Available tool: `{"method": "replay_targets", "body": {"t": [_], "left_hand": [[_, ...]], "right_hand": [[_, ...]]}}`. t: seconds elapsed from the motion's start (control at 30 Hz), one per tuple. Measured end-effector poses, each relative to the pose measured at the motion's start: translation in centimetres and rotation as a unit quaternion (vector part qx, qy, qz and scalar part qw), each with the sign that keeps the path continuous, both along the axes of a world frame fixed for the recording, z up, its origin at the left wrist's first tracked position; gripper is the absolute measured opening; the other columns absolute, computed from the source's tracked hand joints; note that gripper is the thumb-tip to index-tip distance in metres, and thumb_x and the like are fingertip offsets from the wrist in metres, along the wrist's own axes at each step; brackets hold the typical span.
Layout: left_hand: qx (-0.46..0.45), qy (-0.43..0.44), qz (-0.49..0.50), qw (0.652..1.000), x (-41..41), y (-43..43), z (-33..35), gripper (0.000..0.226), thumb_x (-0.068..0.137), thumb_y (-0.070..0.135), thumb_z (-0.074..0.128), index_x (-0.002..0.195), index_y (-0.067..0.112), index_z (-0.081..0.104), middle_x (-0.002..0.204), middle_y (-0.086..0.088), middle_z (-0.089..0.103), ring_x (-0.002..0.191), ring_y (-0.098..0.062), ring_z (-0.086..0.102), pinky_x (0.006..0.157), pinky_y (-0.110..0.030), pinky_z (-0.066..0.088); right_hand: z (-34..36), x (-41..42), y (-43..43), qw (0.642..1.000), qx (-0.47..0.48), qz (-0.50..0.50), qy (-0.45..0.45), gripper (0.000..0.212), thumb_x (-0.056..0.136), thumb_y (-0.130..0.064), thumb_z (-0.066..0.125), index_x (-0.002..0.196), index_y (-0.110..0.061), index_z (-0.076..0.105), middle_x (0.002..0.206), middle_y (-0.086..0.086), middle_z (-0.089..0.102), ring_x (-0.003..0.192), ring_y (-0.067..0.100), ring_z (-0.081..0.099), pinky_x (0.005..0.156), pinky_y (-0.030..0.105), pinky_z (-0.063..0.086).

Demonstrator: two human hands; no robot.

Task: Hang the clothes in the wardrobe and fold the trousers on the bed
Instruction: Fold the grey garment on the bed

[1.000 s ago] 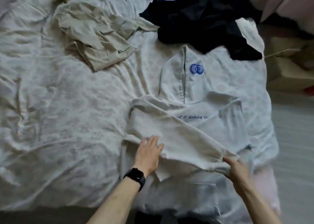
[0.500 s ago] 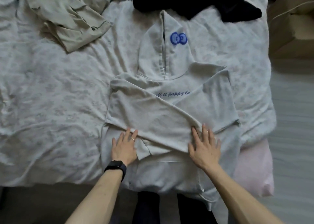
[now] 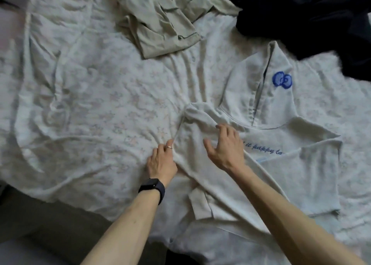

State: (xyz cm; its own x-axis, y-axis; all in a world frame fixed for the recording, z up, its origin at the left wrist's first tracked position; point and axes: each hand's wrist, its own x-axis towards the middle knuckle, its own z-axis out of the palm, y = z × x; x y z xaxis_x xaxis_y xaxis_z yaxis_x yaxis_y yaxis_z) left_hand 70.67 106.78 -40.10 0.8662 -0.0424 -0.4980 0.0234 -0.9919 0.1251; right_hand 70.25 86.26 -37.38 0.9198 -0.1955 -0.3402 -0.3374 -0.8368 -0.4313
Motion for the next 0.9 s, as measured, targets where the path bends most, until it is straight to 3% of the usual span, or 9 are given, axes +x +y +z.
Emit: {"method": "replay_targets", "body": {"t": [0.17, 0.23, 0.4, 0.5, 0.57, 0.63, 0.73, 0.83, 0.9], "left_hand": [[-0.085, 0.010, -0.063, 0.994, 3.2, 3.3, -1.5, 0.058, 0.091, 0.019, 0.053, 0.145, 0.037, 0.039, 0.128, 0.001, 0.053, 0.117, -0.026, 0.054, 0.087, -0.036, 0.047], [-0.100, 0.002, -0.095, 0.990, 3.8, 4.6, -2.0, 0.049, 0.094, 0.021, 0.052, 0.140, 0.038, 0.048, 0.121, 0.001, 0.055, 0.111, -0.026, 0.058, 0.081, -0.037, 0.048], [-0.138, 0.011, -0.068, 0.988, 3.2, 8.0, -2.5, 0.028, 0.099, 0.020, 0.046, 0.121, 0.033, 0.058, 0.109, 0.001, 0.057, 0.098, -0.028, 0.062, 0.077, -0.040, 0.053], [-0.141, 0.046, -0.053, 0.988, 4.0, 8.4, -2.6, 0.025, 0.097, 0.020, 0.047, 0.116, 0.032, 0.058, 0.112, 0.005, 0.060, 0.105, -0.024, 0.060, 0.080, -0.035, 0.049], [-0.131, 0.073, -0.036, 0.988, 4.8, 8.2, -2.4, 0.024, 0.092, 0.023, 0.048, 0.112, 0.030, 0.057, 0.115, 0.005, 0.058, 0.109, -0.022, 0.058, 0.082, -0.033, 0.046], [-0.105, 0.068, -0.047, 0.991, 4.9, 7.4, -2.0, 0.028, 0.087, 0.027, 0.049, 0.113, 0.026, 0.058, 0.122, 0.002, 0.051, 0.113, -0.023, 0.053, 0.087, -0.036, 0.045], [-0.099, -0.016, -0.087, 0.991, 4.9, 5.4, -1.9, 0.049, 0.083, 0.028, 0.050, 0.131, 0.021, 0.057, 0.147, -0.004, 0.043, 0.133, -0.027, 0.043, 0.104, -0.041, 0.040], [-0.114, -0.121, -0.184, 0.969, 6.7, 3.0, -2.9, 0.064, 0.091, 0.032, 0.042, 0.155, 0.021, 0.037, 0.165, -0.007, 0.024, 0.152, -0.025, 0.022, 0.121, -0.051, 0.018], [-0.093, -0.117, -0.290, 0.945, 8.5, 1.9, -4.5, 0.063, 0.099, 0.040, 0.031, 0.160, 0.032, 0.016, 0.169, -0.004, 0.004, 0.156, -0.022, 0.003, 0.121, -0.053, -0.004]], "right_hand": [[-1.1, 12.5, 4.6, 0.993, -0.058, 0.023, 0.096, 0.080, 0.087, -0.075, 0.048, 0.137, -0.013, 0.049, 0.142, 0.014, 0.052, 0.132, 0.035, 0.046, 0.106, 0.049, 0.038], [-2.2, 15.9, 5.5, 0.985, -0.085, 0.038, 0.147, 0.062, 0.092, -0.065, 0.046, 0.125, -0.013, 0.057, 0.132, 0.017, 0.060, 0.122, 0.036, 0.055, 0.100, 0.047, 0.042], [-4.3, 19.0, 5.1, 0.987, 0.095, -0.095, 0.089, 0.028, 0.095, -0.042, 0.055, 0.085, -0.016, 0.060, 0.088, 0.008, 0.066, 0.092, 0.033, 0.065, 0.074, 0.033, 0.046], [-5.3, 17.3, 5.2, 0.961, 0.176, -0.198, 0.080, 0.028, 0.094, -0.040, 0.061, 0.108, -0.016, 0.061, 0.104, 0.005, 0.070, 0.095, 0.026, 0.067, 0.081, 0.040, 0.055], [-5.5, 15.7, 6.1, 0.968, 0.140, -0.203, 0.038, 0.034, 0.096, -0.040, 0.058, 0.119, -0.015, 0.059, 0.115, 0.008, 0.069, 0.102, 0.026, 0.065, 0.091, 0.042, 0.053], [-5.5, 13.3, 7.1, 0.992, 0.028, -0.106, -0.061, 0.040, 0.097, -0.036, 0.057, 0.129, -0.011, 0.056, 0.131, 0.012, 0.061, 0.120, 0.031, 0.055, 0.104, 0.043, 0.043], [-5.5, 8.6, 8.6, 0.976, -0.101, 0.075, -0.180, 0.053, 0.097, -0.034, 0.054, 0.145, -0.011, 0.050, 0.156, 0.012, 0.040, 0.144, 0.030, 0.036, 0.115, 0.046, 0.030], [-6.9, 3.8, 7.9, 0.972, -0.129, 0.115, -0.157, 0.063, 0.098, -0.039, 0.048, 0.155, -0.013, 0.037, 0.166, 0.008, 0.024, 0.154, 0.025, 0.021, 0.119, 0.053, 0.024], [-8.0, 0.8, 6.3, 0.979, -0.150, 0.101, -0.098, 0.070, 0.098, -0.047, 0.043, 0.159, -0.014, 0.029, 0.168, 0.007, 0.015, 0.155, 0.024, 0.013, 0.122, 0.056, 0.017]]}}
